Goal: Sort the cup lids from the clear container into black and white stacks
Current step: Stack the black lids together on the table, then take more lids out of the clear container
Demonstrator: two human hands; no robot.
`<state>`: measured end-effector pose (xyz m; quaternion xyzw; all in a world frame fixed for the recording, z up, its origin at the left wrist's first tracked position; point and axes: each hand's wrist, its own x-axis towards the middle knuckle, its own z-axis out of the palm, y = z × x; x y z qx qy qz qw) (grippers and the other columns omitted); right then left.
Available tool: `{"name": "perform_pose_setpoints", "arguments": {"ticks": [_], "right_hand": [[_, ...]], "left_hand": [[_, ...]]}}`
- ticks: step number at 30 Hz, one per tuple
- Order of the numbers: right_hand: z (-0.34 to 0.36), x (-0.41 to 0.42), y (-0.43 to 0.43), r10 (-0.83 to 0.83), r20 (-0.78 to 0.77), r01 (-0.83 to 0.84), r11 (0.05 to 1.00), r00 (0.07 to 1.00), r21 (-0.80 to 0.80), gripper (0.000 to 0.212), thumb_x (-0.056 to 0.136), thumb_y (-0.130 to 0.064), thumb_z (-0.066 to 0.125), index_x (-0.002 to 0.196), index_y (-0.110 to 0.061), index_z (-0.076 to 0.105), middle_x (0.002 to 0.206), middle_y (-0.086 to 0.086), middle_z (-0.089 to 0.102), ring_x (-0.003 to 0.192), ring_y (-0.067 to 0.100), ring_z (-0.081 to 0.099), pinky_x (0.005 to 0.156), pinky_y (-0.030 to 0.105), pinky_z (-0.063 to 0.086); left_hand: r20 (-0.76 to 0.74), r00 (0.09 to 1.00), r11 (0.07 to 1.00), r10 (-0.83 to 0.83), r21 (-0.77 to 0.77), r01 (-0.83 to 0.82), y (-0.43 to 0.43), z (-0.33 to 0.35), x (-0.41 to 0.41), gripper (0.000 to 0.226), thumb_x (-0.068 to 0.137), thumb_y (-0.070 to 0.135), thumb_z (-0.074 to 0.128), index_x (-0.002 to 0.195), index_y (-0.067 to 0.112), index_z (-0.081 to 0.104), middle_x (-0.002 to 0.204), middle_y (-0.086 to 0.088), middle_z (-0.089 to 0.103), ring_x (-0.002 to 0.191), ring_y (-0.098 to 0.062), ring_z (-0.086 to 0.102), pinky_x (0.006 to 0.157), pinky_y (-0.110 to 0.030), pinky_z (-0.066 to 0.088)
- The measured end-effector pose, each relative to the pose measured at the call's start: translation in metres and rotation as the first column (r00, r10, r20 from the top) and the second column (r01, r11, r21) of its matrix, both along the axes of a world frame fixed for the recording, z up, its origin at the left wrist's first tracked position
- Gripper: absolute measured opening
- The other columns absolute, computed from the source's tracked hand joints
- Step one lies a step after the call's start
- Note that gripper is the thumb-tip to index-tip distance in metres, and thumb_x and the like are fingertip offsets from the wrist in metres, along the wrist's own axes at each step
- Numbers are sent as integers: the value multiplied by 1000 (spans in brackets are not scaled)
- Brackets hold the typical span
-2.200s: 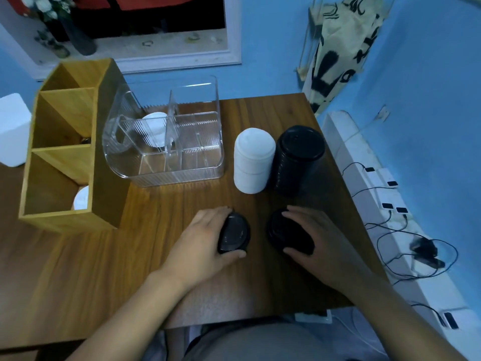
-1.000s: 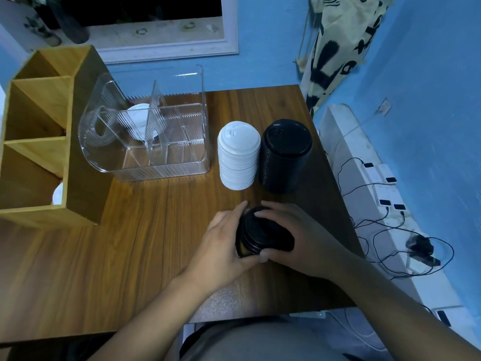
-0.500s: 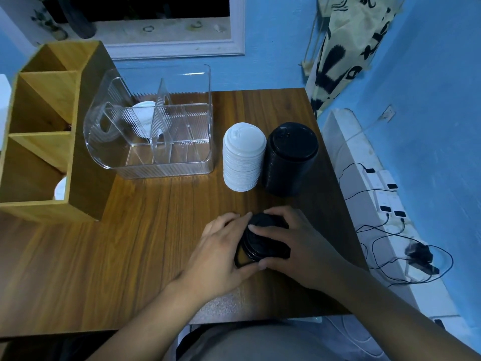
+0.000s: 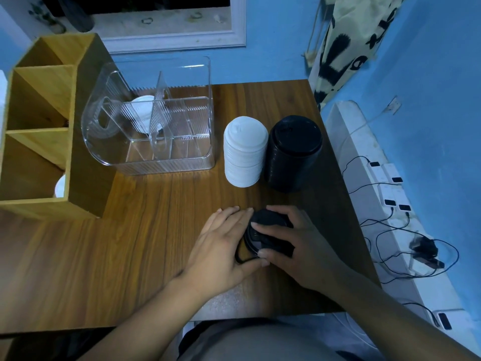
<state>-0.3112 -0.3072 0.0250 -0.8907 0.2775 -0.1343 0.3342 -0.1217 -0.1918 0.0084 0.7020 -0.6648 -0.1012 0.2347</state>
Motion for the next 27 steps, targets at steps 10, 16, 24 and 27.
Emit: {"name": "perform_pose_setpoints", "arguments": {"ticks": [10,16,24,27], "right_hand": [[19,-27,-20,-113,-130,112,994,985,-12,50,94,-48,59,140,-53,42,160,-24,13,147,0,11,119,35,24],[37,-19,-16,-163,83,175,970,983,-169,44,94,-51,57,135,-33,56,155,-16,34,146,9,28,114,36,31],[35,96,44,263,135,-191,897,955,-399,21,92,-27,61,111,-24,71,125,-8,62,125,12,52,113,40,36],[47,145,40,273,88,-217,890,958,-401,26,94,-30,55,116,-26,68,124,-9,62,121,9,52,112,33,37]], "left_hand": [[103,995,995,-18,97,8,6,11,15,97,87,82,51,158,19,36,159,7,40,151,-13,27,127,-41,18],[175,983,992,54,105,-73,22,26,54,89,86,79,57,151,19,48,151,4,50,144,-17,39,122,-42,29],[257,951,983,174,12,-183,39,59,121,65,89,64,62,135,17,62,133,4,61,130,-19,50,114,-33,39],[297,936,981,190,-29,-190,38,79,149,62,90,58,64,135,15,61,131,2,60,128,-19,49,112,-31,39]]}}
